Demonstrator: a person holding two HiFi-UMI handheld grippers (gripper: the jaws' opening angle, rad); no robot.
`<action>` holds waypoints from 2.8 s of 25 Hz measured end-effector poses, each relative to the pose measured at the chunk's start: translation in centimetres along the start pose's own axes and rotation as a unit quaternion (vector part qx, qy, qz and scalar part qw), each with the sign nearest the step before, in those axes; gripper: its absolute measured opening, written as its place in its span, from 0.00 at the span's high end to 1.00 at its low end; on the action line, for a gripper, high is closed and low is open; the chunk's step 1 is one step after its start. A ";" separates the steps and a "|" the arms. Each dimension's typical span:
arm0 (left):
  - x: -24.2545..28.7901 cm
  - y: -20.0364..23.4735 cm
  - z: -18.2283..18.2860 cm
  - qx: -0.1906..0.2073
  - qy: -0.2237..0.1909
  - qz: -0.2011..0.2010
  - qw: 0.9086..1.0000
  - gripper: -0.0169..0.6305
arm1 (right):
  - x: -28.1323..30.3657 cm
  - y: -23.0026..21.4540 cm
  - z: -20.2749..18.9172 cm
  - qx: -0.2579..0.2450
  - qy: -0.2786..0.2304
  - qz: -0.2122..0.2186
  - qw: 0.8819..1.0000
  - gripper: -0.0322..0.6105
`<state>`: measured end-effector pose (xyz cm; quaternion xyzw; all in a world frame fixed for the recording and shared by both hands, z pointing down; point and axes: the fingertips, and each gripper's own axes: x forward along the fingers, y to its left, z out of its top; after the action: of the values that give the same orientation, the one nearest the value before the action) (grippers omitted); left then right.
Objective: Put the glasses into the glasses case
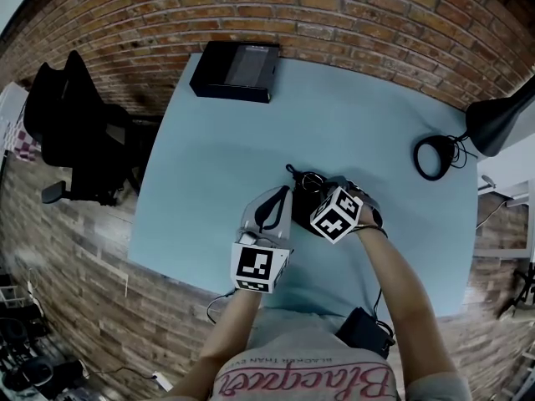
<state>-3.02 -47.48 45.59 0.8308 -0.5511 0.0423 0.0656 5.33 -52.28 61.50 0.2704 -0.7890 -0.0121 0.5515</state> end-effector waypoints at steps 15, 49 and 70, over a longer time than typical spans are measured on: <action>-1.4 -1.6 1.5 0.006 -0.025 -0.025 0.999 0.96 | -4.8 -1.0 0.1 0.102 -0.080 -0.037 0.991 0.86; -11.5 -9.4 6.4 0.068 -0.097 -0.127 0.985 0.96 | -31.6 7.1 -0.9 0.295 -0.415 -0.188 0.840 0.94; -16.3 -11.2 7.4 0.066 -0.124 -0.130 0.982 0.96 | -34.6 12.1 1.0 0.256 -0.447 -0.190 0.836 0.94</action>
<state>0.98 -29.52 35.22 0.8964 -0.4388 -0.0337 -0.0528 7.97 -26.97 35.04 0.5118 -0.8576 -0.0342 0.0370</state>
